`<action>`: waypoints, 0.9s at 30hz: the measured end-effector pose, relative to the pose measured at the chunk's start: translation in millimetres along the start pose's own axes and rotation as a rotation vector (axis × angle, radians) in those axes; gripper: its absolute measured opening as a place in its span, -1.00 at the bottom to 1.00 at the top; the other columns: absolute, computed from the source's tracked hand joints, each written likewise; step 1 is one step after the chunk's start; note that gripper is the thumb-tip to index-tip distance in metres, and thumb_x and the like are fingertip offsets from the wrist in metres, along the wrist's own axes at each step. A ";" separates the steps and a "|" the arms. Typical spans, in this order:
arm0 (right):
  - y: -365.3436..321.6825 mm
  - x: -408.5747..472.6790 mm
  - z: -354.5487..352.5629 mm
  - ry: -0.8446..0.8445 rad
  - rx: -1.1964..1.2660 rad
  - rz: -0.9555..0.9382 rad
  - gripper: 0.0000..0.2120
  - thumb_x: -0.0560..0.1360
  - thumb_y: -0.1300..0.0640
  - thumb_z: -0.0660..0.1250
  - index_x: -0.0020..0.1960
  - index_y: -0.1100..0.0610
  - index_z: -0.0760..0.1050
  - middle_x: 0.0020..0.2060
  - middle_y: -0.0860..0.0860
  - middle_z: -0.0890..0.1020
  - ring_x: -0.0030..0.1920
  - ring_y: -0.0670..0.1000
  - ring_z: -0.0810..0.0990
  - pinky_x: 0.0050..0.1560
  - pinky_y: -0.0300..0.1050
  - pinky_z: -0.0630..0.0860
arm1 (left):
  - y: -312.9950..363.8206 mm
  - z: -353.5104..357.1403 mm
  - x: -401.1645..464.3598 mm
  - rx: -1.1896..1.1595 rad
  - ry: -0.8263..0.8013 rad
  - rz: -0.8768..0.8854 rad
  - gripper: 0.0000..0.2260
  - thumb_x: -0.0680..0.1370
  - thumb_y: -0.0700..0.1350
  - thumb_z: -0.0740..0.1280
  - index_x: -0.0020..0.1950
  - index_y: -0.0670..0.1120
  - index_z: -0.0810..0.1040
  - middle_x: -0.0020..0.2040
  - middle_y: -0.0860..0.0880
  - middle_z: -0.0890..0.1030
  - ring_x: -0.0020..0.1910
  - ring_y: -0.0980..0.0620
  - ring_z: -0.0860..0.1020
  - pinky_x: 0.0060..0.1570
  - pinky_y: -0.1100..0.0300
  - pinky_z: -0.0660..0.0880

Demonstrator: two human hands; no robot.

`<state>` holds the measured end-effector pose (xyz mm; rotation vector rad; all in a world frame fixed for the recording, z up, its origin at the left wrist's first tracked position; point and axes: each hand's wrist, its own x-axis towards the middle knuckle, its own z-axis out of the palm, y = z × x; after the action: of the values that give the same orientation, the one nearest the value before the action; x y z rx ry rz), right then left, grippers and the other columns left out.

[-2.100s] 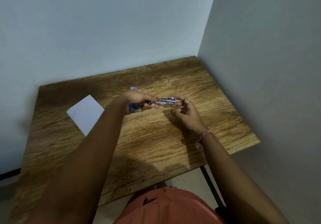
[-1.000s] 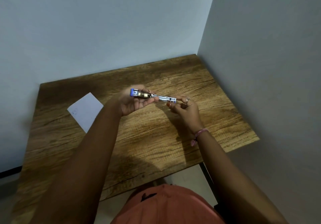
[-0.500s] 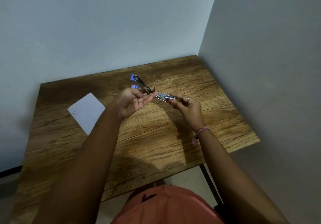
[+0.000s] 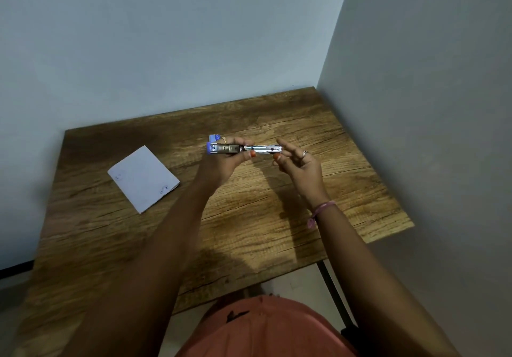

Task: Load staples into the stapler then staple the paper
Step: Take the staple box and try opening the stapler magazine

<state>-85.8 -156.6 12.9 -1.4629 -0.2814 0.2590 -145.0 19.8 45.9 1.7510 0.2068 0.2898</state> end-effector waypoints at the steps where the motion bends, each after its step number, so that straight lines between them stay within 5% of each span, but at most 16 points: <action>1: -0.7 -0.2 -1.8 0.008 -0.021 -0.005 -0.59 0.51 0.37 0.30 0.31 0.09 0.45 -0.12 -0.13 0.68 -0.12 -0.20 0.63 -0.05 -0.31 0.56 | -0.7 1.4 0.0 0.007 0.023 -0.005 -0.80 0.43 -0.34 0.43 0.04 -0.20 0.59 0.09 -0.19 0.63 0.04 -0.04 0.61 0.12 0.10 0.54; 5: -0.8 1.7 -7.0 0.184 -0.099 -0.012 -0.53 0.57 0.38 0.17 0.43 0.08 0.30 0.08 -0.04 0.58 -0.02 -0.12 0.57 0.04 -0.21 0.50 | -5.9 7.0 -1.7 0.021 0.102 -0.014 -0.77 0.42 -0.33 0.46 0.07 -0.26 0.61 0.07 -0.19 0.64 0.02 -0.05 0.63 0.10 0.08 0.56; 9: 3.2 -0.6 -0.5 0.452 -0.033 -0.011 -0.32 0.53 0.46 0.12 0.54 0.10 -0.05 0.25 0.10 0.40 -0.06 -0.26 0.56 -0.01 -0.37 0.50 | -7.4 14.9 -3.3 -0.038 0.182 -0.026 -0.81 0.39 -0.34 0.47 -0.02 -0.29 0.60 0.04 -0.19 0.65 -0.04 -0.03 0.64 -0.02 0.18 0.60; 11: 5.8 -7.1 6.1 0.385 -0.059 -0.007 -0.24 0.50 0.50 0.12 0.54 0.07 -0.13 0.32 0.17 0.32 0.10 -0.10 0.49 0.21 -0.18 0.48 | -7.4 19.0 -4.8 -0.061 0.195 -0.013 -0.84 0.39 -0.36 0.46 -0.07 -0.22 0.59 0.02 -0.17 0.65 -0.09 0.02 0.64 -0.09 0.27 0.59; 13: 8.2 -14.9 13.1 0.228 -0.229 -0.019 -0.28 0.50 0.47 0.14 0.51 -0.03 0.01 0.39 0.11 0.24 0.33 0.02 0.35 0.39 0.00 0.32 | -8.4 22.7 -6.3 -0.035 0.209 0.009 -0.83 0.40 -0.33 0.47 -0.05 -0.17 0.61 -0.02 -0.13 0.65 -0.12 0.07 0.64 -0.12 0.32 0.58; 15: 13.0 -19.4 17.3 0.116 -0.368 -0.060 -0.35 0.49 0.47 0.13 0.46 -0.02 0.20 0.44 0.08 0.20 0.45 0.07 0.20 0.46 -0.05 0.18 | -10.3 25.5 -7.8 -0.022 0.227 0.029 -0.82 0.40 -0.31 0.47 -0.03 -0.14 0.62 -0.04 -0.10 0.66 -0.13 0.13 0.64 -0.11 0.33 0.57; 22: 8.0 -16.1 15.0 0.201 -0.162 0.033 -0.25 0.52 0.44 0.14 0.54 0.02 -0.13 0.43 0.04 0.25 0.32 -0.01 0.33 0.16 -0.34 0.42 | -16.9 29.8 -12.4 0.063 0.237 0.166 -0.85 0.42 -0.32 0.46 -0.03 -0.23 0.61 0.01 -0.14 0.65 -0.01 0.16 0.62 -0.03 0.35 0.53; 27: 9.2 -16.6 12.0 0.044 -0.214 0.054 -0.43 0.54 0.44 0.10 0.49 0.09 0.18 0.41 0.05 0.34 0.35 -0.02 0.39 0.37 -0.04 0.36 | -12.9 29.2 -15.7 0.095 0.227 0.254 -0.84 0.45 -0.36 0.42 0.01 -0.29 0.58 -0.01 -0.16 0.65 -0.06 0.17 0.64 -0.05 0.32 0.55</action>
<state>-105.5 -150.1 4.4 -1.6872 -0.2393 0.2455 -150.7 -9.6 26.7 1.8390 0.1626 0.6744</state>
